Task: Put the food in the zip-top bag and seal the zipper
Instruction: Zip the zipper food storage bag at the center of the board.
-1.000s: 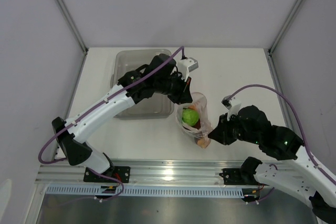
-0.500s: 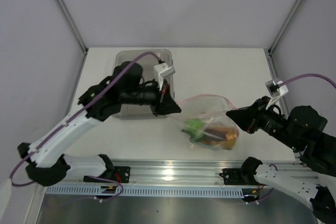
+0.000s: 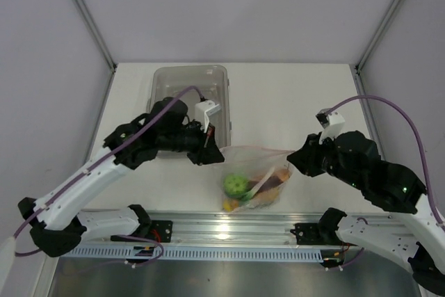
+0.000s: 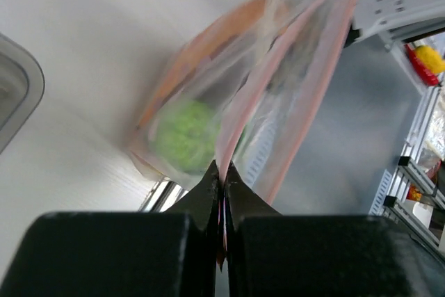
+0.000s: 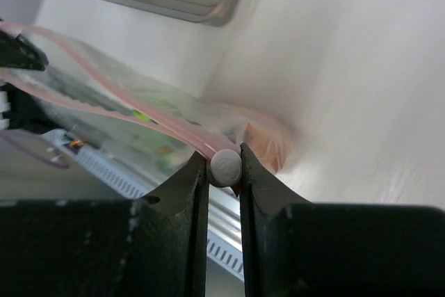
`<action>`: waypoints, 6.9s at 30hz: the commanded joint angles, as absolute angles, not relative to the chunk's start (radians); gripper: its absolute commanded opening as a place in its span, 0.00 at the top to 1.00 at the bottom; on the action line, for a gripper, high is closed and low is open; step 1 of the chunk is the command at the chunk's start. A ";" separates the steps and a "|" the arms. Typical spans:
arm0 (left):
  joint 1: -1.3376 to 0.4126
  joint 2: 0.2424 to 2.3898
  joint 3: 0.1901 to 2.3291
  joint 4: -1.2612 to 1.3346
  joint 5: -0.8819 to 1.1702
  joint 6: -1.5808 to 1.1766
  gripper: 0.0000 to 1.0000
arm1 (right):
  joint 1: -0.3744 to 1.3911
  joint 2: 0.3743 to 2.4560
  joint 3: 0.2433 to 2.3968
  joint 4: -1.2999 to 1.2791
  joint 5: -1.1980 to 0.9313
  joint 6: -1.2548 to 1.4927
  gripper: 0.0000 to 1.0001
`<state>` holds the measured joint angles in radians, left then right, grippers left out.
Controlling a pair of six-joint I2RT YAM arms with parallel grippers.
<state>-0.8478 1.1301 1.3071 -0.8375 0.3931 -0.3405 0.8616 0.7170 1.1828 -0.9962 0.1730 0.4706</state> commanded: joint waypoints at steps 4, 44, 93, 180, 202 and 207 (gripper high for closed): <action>-0.845 0.917 1.425 -0.835 0.376 -0.314 0.99 | 0.857 0.673 1.255 -0.884 0.061 0.465 1.00; -1.055 1.152 1.341 -0.520 0.483 0.267 0.01 | 0.813 0.816 1.209 -0.704 -0.347 0.393 1.00; -0.911 1.111 1.172 -0.548 0.638 -0.066 0.99 | 0.749 0.770 0.930 -0.264 -0.445 0.348 0.84; -0.859 1.218 1.332 -0.245 0.873 -0.153 0.57 | 0.640 0.810 1.025 -0.367 -0.755 0.509 1.00; -0.857 1.221 1.284 -0.270 0.828 -0.152 0.95 | 0.638 0.807 1.014 -0.353 -0.741 0.529 1.00; -0.859 1.223 1.285 -0.301 0.821 -0.150 1.00 | 0.638 0.808 1.002 -0.338 -0.727 0.545 1.00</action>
<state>-0.8604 1.2221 1.2846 -0.2928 0.8169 -0.1535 0.6388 0.8188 1.0019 -0.3889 -0.7422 0.5323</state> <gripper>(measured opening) 0.029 0.003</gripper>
